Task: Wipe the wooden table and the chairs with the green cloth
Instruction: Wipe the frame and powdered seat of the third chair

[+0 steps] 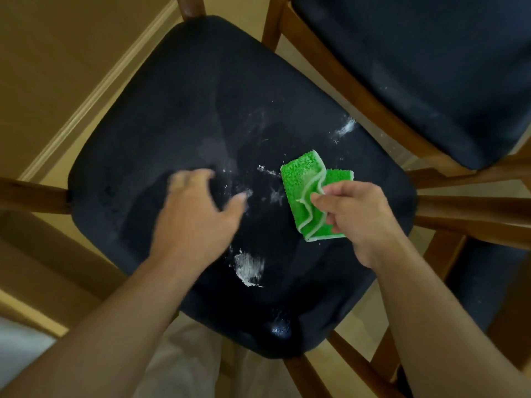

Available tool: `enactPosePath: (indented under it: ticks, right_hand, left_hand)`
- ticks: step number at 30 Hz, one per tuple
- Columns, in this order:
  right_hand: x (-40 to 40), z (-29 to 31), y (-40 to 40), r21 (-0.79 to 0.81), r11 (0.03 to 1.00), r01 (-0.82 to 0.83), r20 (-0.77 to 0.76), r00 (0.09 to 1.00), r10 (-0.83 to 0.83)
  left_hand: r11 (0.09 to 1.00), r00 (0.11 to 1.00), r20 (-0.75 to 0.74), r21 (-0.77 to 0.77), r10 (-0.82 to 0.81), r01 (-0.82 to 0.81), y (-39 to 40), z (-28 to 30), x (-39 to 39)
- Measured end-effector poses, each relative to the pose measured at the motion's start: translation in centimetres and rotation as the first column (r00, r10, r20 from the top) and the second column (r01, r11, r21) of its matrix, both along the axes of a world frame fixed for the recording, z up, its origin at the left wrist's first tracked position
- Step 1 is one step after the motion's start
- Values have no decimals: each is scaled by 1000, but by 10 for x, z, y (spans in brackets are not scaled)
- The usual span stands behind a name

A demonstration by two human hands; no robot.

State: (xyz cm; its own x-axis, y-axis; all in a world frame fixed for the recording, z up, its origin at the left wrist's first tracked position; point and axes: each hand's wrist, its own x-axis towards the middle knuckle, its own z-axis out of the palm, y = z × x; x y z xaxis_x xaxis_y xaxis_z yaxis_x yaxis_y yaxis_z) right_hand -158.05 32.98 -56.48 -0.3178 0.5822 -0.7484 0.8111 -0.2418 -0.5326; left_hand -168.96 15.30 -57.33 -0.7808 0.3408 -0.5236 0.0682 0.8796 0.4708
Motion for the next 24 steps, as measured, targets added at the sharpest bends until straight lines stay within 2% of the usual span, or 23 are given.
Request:
enactPosePath:
  ticks: [1,2,3,4,5,8,12,15,17,21,24]
  right_hand:
    - [0,7,-2,-78,997,-2,-68,998,-3]
    - [0,15,-6,-147,989,-19,-129,992,0]
    - [0,21,-9,-196,980,-45,-178,984,9]
    - [0,26,-12,-221,973,-64,-211,977,16]
    - [1,29,-13,-220,973,-70,-230,973,18]
    - [2,42,-13,-151,989,-7,-266,963,-34]
    - [6,68,-8,-184,980,71,-381,914,-138]
    - [15,93,-2,-215,976,40,-471,871,-140]
    - [18,105,1,-223,974,33,-467,874,-137]
    - [18,107,7,-121,993,-11,-413,910,-41]
    - [12,109,12,-50,999,-14,-437,899,-9]
  left_hand:
    - [988,993,117,145,34,-51,13,7,4]
    - [963,947,317,239,41,-122,27,13,9]
    - [940,860,510,287,11,-182,39,18,12]
    - [926,772,634,308,-29,-219,48,21,14]
    - [923,722,688,320,-70,-215,53,22,13]
    - [907,726,680,362,-100,-214,53,21,5]
    - [893,842,530,422,-102,-158,34,28,-7]
    - [788,820,571,522,-37,-328,15,34,-14]
    - [727,788,614,565,-55,-390,4,43,-19]
    - [743,846,527,597,-78,-304,-6,51,-27]
    - [729,892,442,641,-95,-241,1,53,-36]
